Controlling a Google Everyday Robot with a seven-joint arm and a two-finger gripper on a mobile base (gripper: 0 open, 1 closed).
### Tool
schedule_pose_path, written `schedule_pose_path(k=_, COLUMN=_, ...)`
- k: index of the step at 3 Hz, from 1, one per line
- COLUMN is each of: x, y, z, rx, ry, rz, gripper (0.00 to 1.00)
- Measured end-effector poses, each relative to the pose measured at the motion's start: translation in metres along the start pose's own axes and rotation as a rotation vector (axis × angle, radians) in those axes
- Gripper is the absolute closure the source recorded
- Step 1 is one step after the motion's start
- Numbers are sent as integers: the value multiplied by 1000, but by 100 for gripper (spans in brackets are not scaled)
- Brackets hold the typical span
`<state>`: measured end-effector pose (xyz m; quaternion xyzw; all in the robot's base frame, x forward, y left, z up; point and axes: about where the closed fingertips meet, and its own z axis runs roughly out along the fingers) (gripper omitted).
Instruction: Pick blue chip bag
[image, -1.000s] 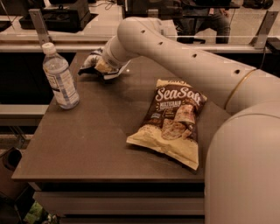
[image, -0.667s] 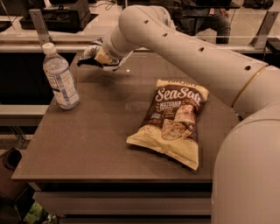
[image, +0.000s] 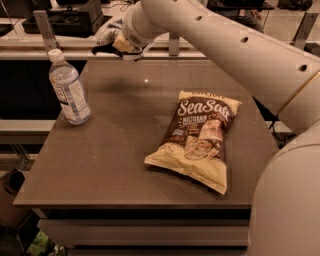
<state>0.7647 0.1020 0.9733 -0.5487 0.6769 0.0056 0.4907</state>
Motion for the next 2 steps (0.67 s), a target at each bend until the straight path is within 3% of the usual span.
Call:
schedule_pose_path(k=1, x=-16, y=-20, z=-21, rx=44, ry=11, rz=-17, gripper=100)
schedule_pose_path(k=2, x=-17, y=-21, z=-22, rx=46, ry=11, rz=-18, gripper=100)
